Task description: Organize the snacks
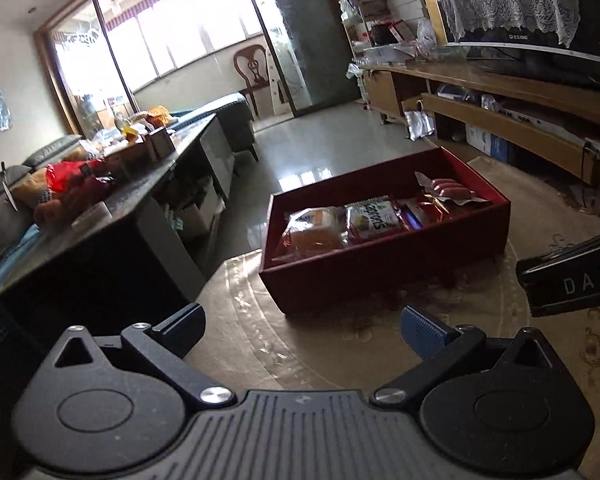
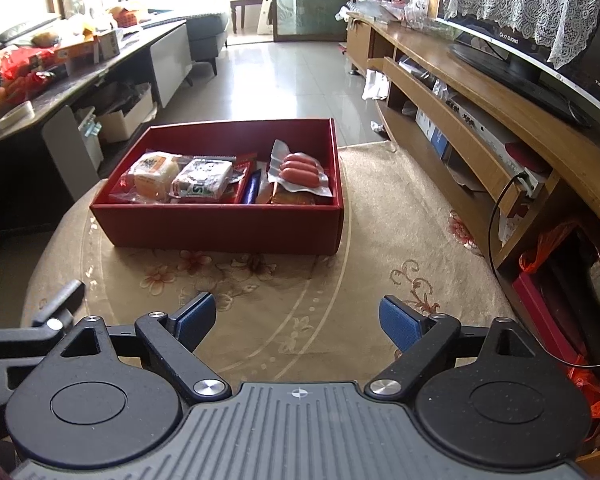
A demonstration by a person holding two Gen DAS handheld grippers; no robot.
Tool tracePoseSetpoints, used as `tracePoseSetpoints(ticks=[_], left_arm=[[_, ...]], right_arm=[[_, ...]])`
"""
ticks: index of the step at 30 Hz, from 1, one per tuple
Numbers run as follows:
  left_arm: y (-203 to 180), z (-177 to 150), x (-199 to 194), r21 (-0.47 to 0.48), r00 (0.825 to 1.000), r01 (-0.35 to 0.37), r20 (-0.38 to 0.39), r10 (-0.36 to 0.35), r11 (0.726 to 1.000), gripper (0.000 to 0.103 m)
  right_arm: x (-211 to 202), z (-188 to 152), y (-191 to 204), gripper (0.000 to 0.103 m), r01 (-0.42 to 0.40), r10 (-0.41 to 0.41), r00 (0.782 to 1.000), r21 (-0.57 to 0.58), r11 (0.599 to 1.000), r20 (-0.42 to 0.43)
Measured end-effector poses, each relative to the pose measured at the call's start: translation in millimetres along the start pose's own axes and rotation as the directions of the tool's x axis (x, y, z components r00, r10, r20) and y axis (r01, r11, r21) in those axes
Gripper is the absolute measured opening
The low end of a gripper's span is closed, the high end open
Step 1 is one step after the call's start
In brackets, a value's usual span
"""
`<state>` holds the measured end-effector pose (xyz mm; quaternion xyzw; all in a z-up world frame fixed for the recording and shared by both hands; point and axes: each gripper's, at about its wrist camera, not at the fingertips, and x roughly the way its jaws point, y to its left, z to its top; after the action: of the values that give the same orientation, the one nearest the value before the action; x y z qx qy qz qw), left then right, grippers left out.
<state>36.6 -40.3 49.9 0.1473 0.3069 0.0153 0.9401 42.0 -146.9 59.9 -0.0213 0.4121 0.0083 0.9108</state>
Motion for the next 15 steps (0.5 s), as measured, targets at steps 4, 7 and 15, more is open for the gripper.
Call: tracePoseSetpoints(ticks=[4,7,15], left_arm=[[1,-5,-1,-0.013,0.997,0.044,-0.055,-0.045,0.999,0.102],[1,-7,3,-0.027,0.993,0.073,-0.088,-0.075,0.997,0.102],[2,-7,10,-0.045,0.986,0.099,-0.129,-0.104,0.994,0.102]], right_arm=[[1,-1,3,0.092,-0.003,0.003,1.000,-0.011,1.000,-0.008],[1,-1,4,0.093,-0.003,0.003,1.000,-0.015,1.000,-0.010],[2,-2,3,0.093,-0.002,0.002,1.000,-0.017,1.000,-0.016]])
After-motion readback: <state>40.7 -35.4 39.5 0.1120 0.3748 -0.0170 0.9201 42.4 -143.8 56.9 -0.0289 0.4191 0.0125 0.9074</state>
